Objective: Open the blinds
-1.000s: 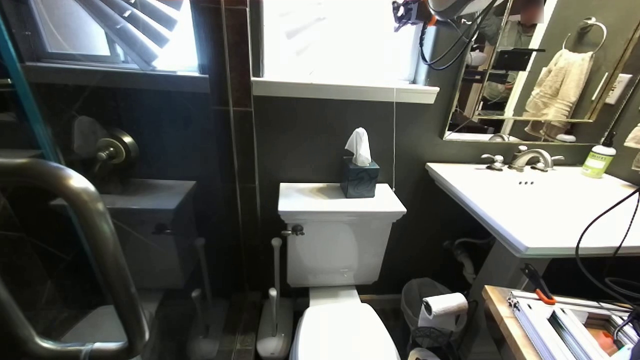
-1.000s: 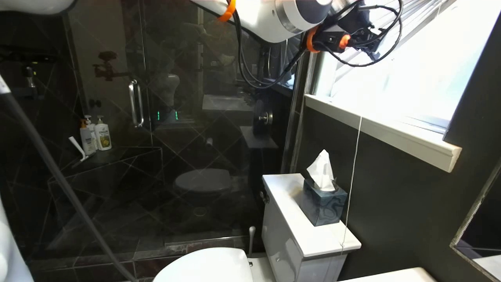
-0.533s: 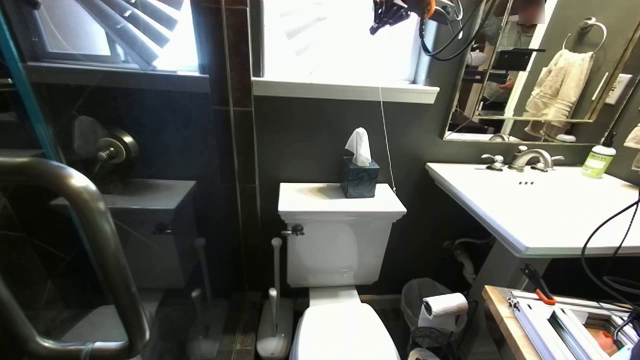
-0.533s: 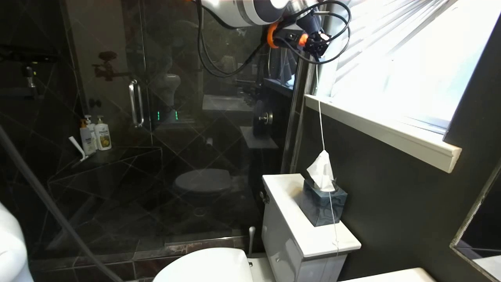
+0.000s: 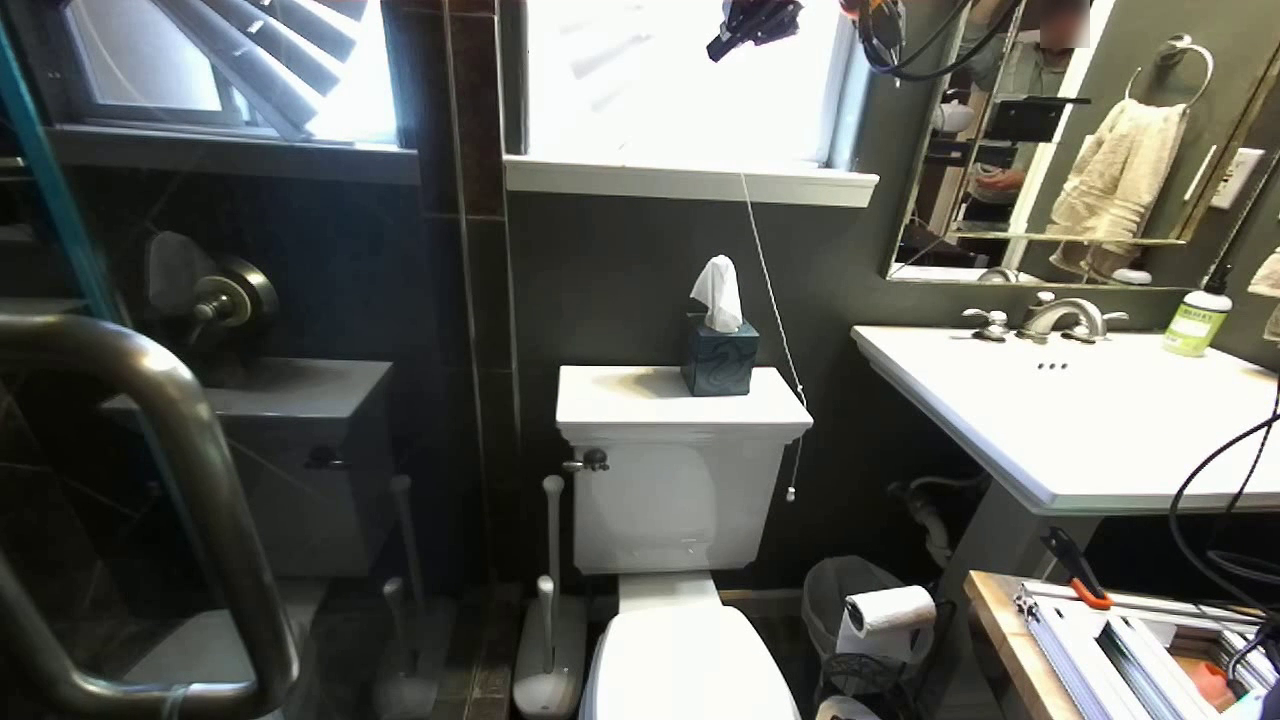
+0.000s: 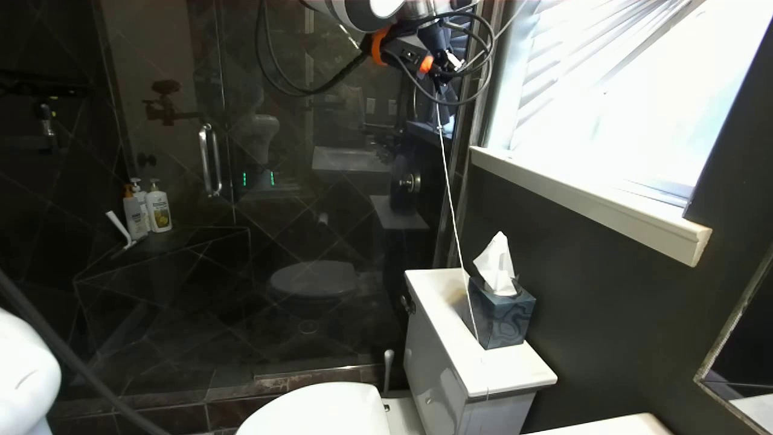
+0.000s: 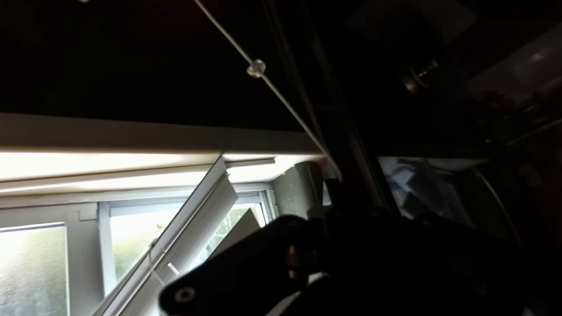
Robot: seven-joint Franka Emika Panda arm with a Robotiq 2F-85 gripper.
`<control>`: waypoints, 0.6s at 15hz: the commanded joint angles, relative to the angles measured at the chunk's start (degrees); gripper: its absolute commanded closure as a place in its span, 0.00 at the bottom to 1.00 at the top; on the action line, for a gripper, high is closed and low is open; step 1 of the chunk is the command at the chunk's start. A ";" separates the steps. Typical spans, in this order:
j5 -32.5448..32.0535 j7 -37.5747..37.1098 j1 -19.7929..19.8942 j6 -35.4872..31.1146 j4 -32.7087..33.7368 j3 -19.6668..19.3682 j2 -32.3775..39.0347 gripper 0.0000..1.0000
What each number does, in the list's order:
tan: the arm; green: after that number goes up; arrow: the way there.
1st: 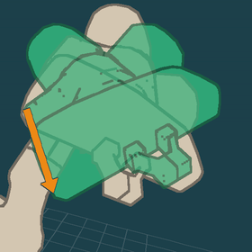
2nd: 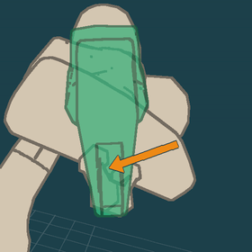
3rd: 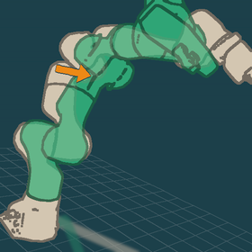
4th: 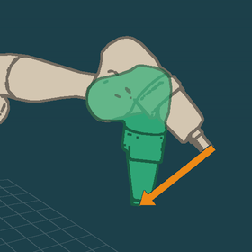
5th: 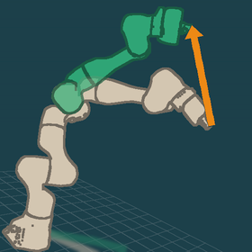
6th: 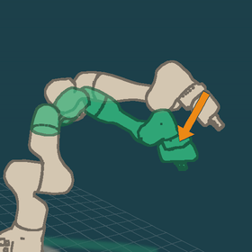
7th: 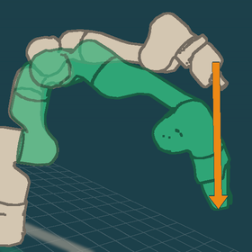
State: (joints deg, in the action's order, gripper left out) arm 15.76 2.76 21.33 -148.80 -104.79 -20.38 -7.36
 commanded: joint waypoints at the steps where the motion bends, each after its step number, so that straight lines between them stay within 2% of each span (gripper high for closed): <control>1: 0.85 -0.10 -1.56 0.03 -0.42 -0.82 -0.18 0.99; 9: 1.88 -0.13 -2.27 -0.65 -1.36 -0.82 -0.50 0.99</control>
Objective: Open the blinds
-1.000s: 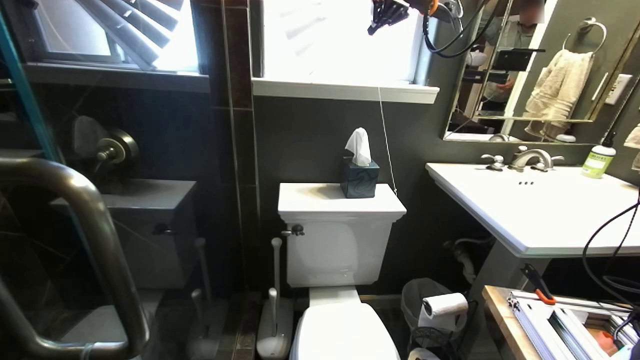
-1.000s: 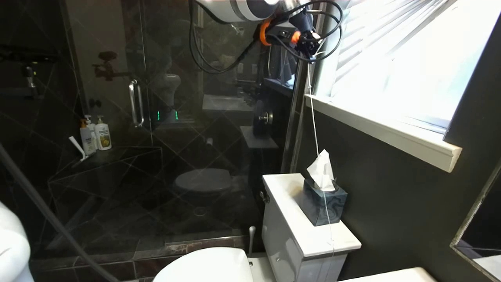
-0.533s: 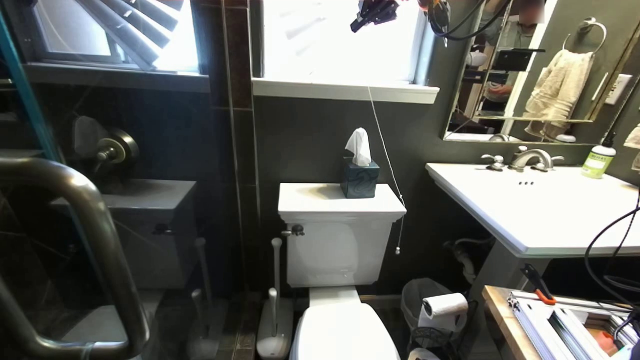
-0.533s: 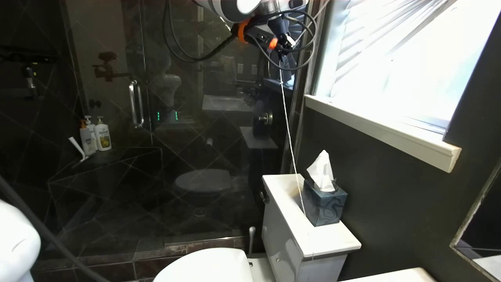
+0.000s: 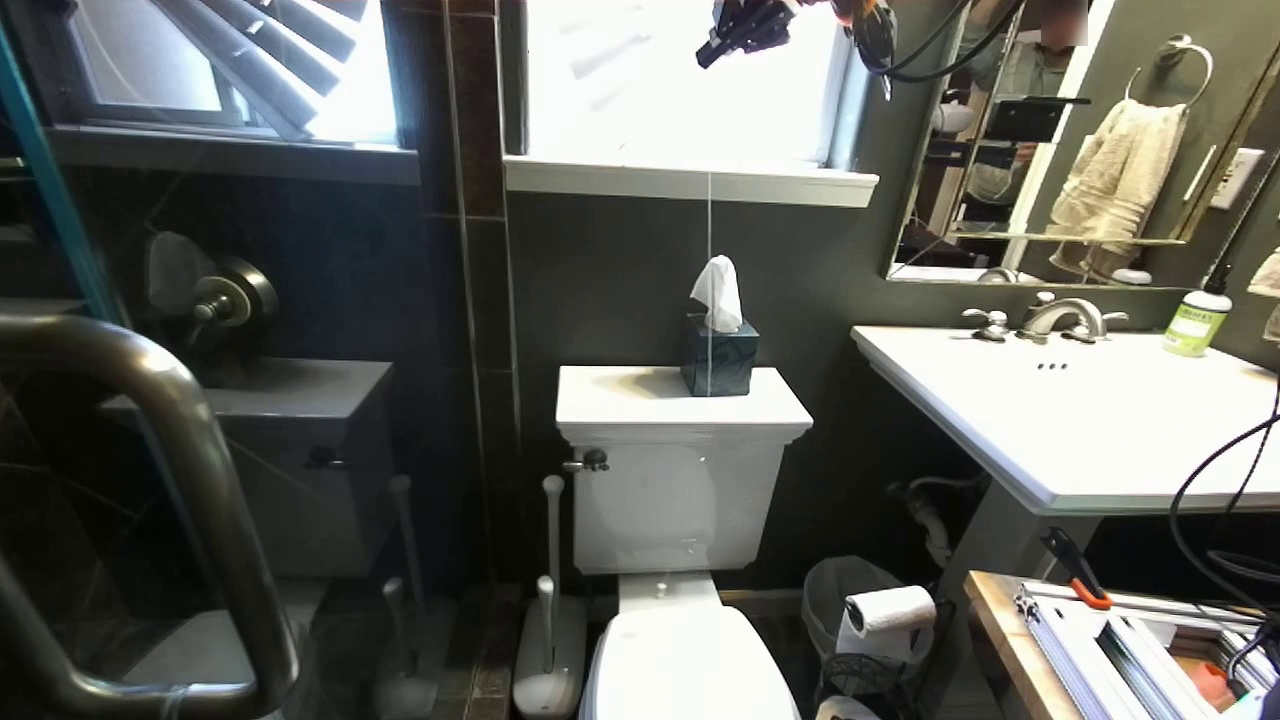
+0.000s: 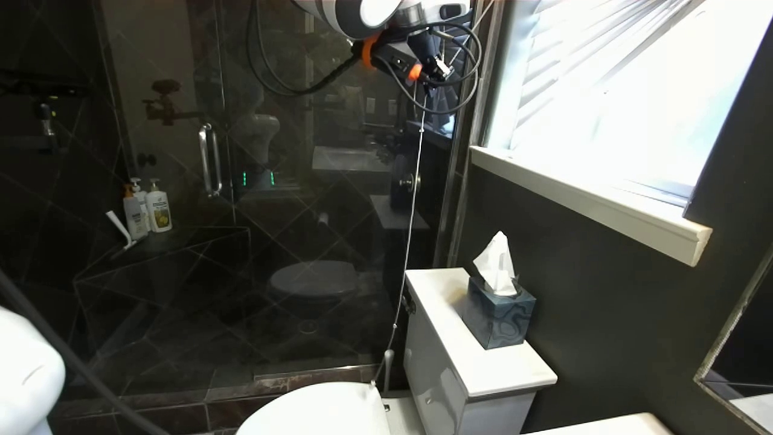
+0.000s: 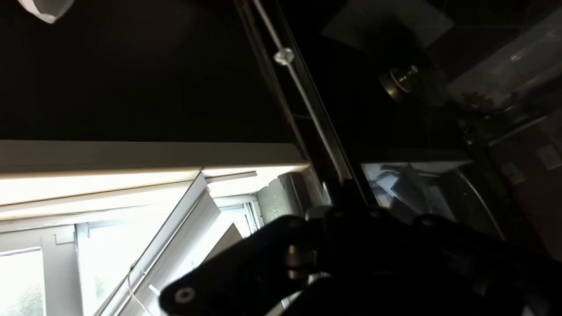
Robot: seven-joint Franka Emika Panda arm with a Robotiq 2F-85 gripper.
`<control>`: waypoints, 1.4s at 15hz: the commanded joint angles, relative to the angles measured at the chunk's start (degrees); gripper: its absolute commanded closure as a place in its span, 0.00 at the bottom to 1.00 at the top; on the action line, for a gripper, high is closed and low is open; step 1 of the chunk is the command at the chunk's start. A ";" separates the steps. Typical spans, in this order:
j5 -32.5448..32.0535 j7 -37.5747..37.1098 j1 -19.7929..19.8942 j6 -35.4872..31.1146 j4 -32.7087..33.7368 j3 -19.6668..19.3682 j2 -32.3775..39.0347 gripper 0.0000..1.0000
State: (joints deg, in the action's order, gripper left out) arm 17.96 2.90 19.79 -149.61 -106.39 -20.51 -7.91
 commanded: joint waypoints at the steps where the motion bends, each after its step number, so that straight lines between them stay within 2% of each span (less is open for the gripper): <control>1: -0.32 -0.28 -0.72 0.16 0.23 -0.69 0.05 0.99; 5: -0.31 -0.28 -0.72 0.16 0.22 -0.70 0.05 0.99; 7: 1.61 1.53 -1.98 3.07 0.48 -0.45 0.28 1.00; 11: -3.14 2.80 -3.53 1.85 -1.09 1.62 0.89 1.00; 14: -10.88 1.90 -3.50 2.21 -1.28 3.15 1.96 1.00; 15: -11.19 2.36 -3.78 2.06 -0.96 3.18 1.90 1.00; 21: -5.28 1.30 -4.18 1.04 4.04 1.97 0.42 1.00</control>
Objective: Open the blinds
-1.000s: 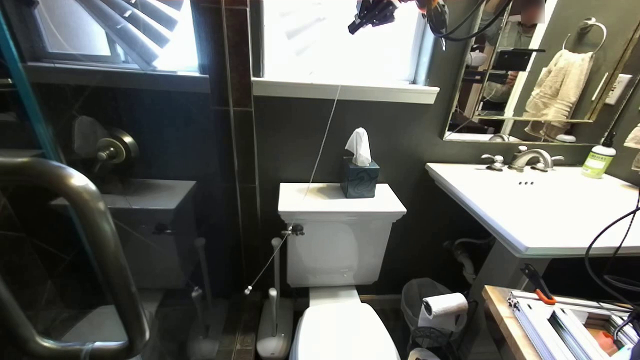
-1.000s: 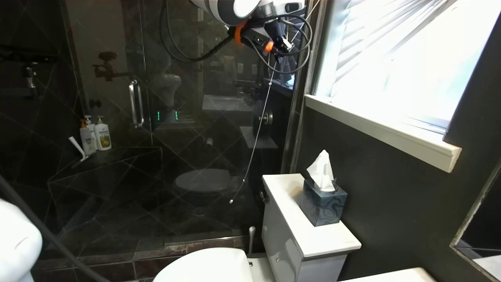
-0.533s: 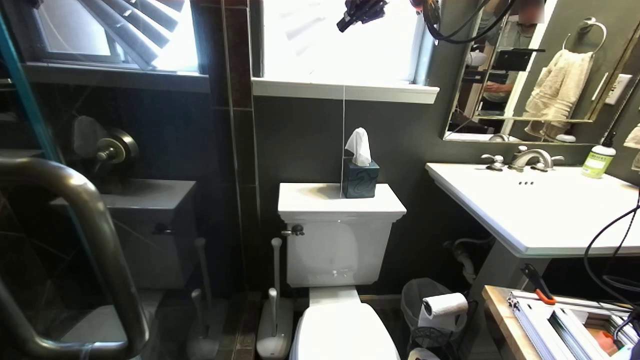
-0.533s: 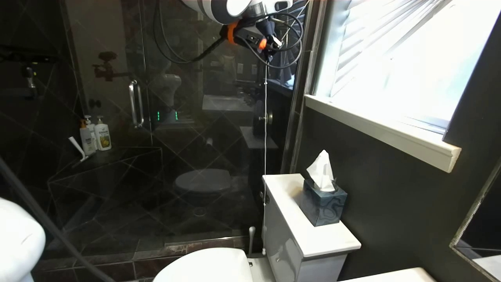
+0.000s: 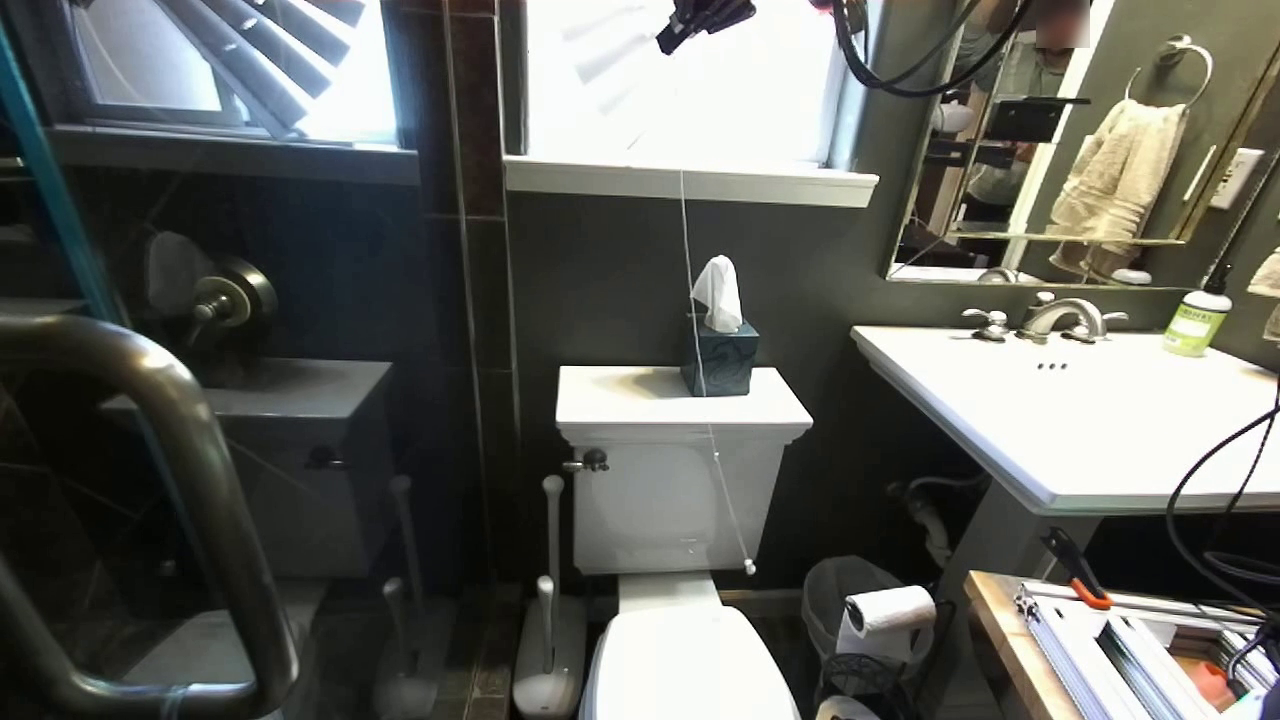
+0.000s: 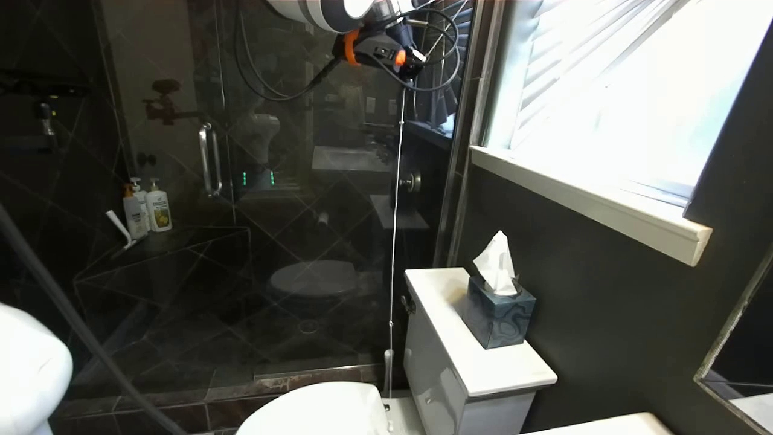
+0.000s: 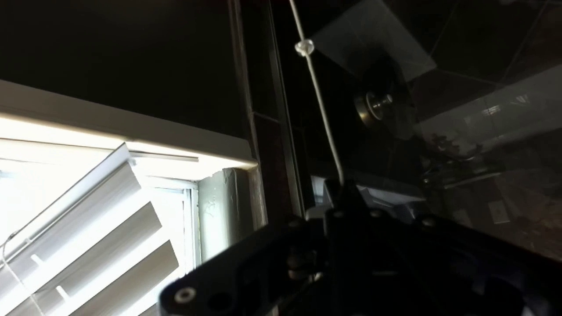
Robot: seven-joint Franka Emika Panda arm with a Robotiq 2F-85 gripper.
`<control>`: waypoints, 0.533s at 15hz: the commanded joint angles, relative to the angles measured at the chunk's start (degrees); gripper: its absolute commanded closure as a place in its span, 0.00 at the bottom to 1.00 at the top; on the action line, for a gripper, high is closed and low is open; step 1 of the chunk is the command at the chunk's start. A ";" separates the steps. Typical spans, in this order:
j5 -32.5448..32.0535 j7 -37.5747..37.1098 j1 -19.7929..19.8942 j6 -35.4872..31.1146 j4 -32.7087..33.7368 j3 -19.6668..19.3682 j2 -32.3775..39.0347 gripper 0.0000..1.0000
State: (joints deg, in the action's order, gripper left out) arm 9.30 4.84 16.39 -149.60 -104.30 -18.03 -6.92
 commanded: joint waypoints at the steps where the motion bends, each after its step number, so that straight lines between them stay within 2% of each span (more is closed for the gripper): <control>1: 4.45 -1.18 -0.68 0.86 2.85 -0.75 -0.84 1.00; 5: 9.71 -3.95 0.21 1.28 8.29 -2.88 -0.75 1.00; 8: 10.49 -7.10 1.24 1.22 11.94 -4.66 0.11 1.00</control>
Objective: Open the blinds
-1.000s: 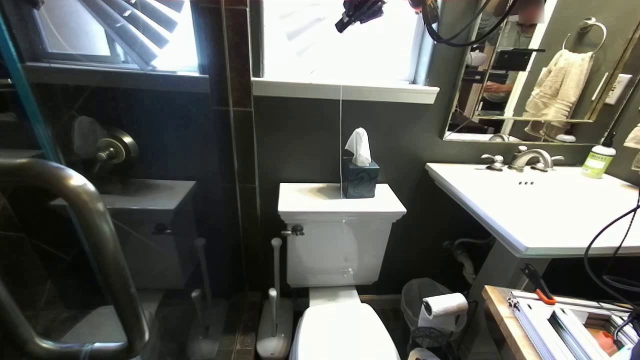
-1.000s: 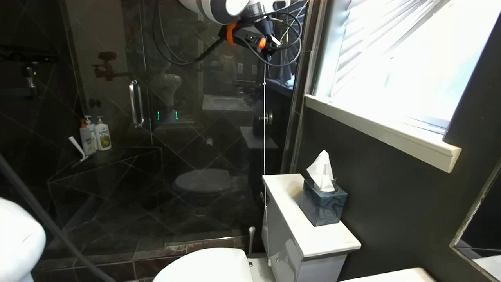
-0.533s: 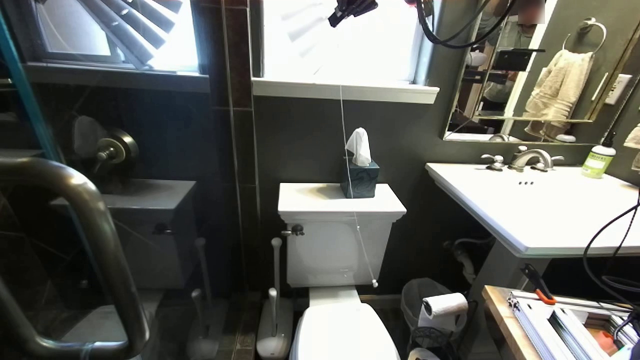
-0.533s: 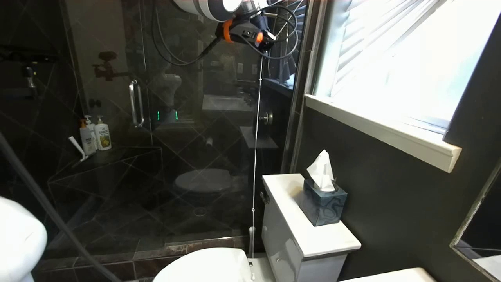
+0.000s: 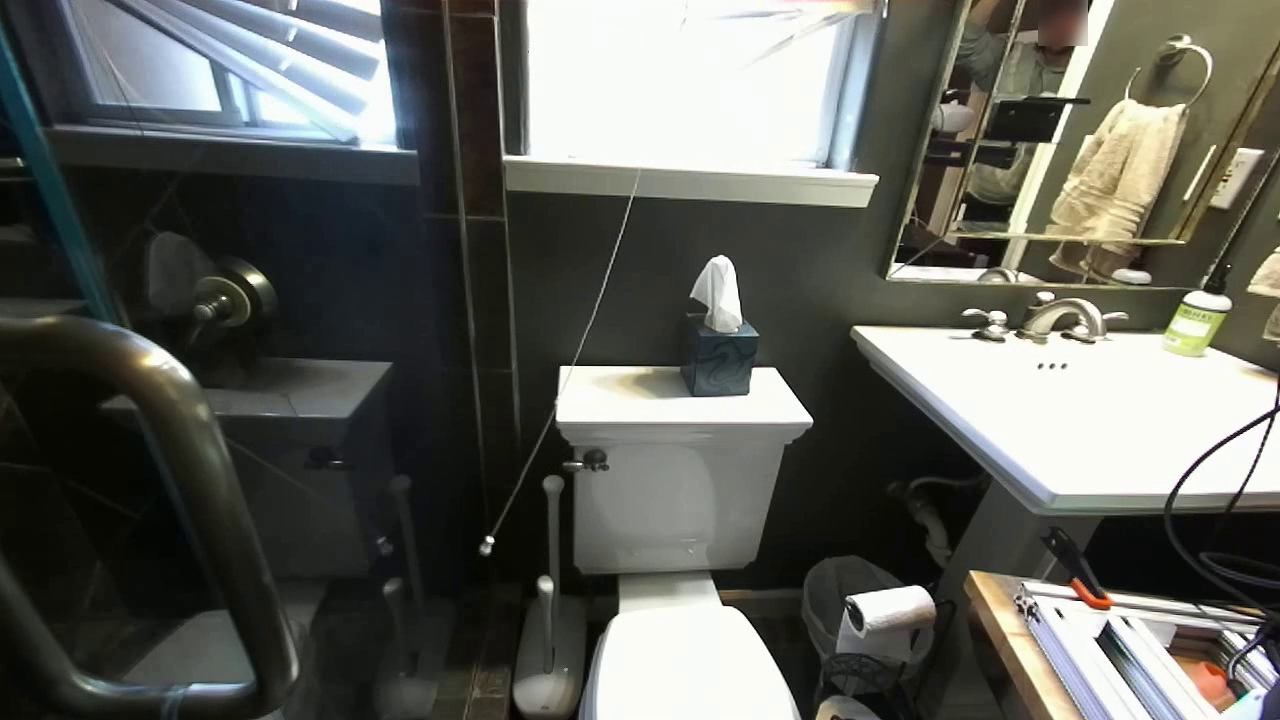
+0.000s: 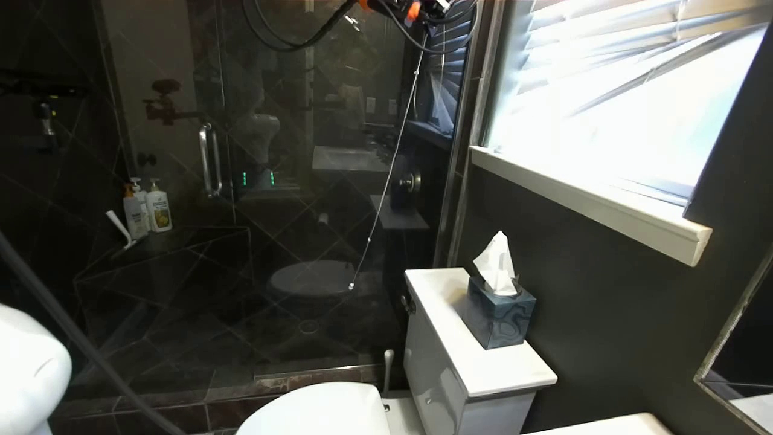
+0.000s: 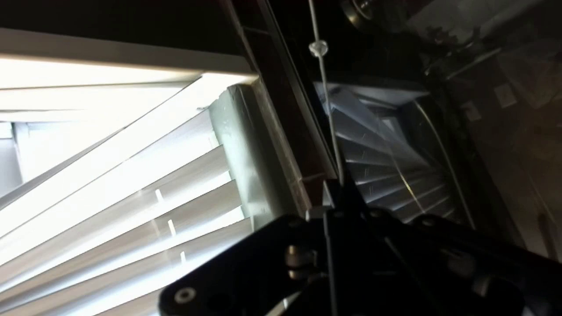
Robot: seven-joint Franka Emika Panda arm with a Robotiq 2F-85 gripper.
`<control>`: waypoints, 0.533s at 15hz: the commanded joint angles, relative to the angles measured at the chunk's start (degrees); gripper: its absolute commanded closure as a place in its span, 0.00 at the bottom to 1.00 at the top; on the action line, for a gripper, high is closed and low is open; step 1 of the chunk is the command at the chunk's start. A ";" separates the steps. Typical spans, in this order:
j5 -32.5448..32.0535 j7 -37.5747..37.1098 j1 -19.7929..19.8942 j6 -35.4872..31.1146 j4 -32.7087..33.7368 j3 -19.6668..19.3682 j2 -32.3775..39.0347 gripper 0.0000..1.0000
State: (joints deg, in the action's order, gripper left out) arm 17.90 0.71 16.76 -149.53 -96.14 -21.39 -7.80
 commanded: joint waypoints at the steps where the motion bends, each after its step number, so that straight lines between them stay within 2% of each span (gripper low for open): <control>1: 2.06 -3.55 1.10 1.41 4.61 -1.84 1.17 1.00; 8: 3.09 -7.26 2.68 1.41 7.49 -4.45 0.60 1.00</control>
State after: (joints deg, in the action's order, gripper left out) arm 18.68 -5.46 18.69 -149.41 -90.93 -25.12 -7.35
